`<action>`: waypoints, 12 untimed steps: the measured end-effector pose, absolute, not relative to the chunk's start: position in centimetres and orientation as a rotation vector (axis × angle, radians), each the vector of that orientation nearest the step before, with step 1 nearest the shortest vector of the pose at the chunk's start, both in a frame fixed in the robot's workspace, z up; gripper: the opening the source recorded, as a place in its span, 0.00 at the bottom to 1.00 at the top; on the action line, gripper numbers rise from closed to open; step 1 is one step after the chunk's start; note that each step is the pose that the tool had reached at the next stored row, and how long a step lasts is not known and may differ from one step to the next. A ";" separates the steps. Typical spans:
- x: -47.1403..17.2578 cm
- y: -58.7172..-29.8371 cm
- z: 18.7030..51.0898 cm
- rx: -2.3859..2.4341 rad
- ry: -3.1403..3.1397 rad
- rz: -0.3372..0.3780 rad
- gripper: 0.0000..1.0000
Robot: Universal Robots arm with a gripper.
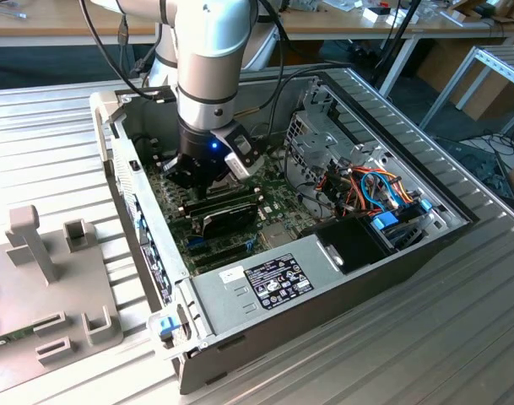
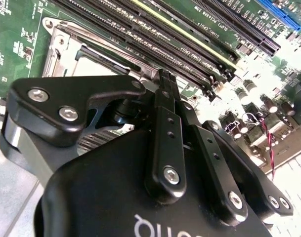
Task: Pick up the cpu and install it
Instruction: 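Install the second cpu locking lever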
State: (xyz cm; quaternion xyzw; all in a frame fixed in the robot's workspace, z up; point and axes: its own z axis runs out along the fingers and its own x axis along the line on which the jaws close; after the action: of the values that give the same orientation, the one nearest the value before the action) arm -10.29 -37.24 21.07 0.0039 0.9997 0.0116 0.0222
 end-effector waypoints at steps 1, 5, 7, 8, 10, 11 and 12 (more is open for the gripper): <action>-10.3 -37.2 21.2 0.012 3.097 0.033 0.11; -10.3 -37.2 21.3 0.013 3.097 0.036 0.11; -10.3 -37.2 21.3 0.012 3.097 0.047 0.11; -10.3 -37.2 21.2 0.013 3.097 0.061 0.11; -10.3 -37.2 21.1 0.013 3.097 0.071 0.11; -10.3 -37.2 21.0 0.013 3.097 0.072 0.11; -10.3 -37.2 20.9 0.013 3.096 0.072 0.11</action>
State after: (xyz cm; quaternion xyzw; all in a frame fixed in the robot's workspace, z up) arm -10.30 -37.22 20.95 0.0042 0.9995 0.0232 0.0221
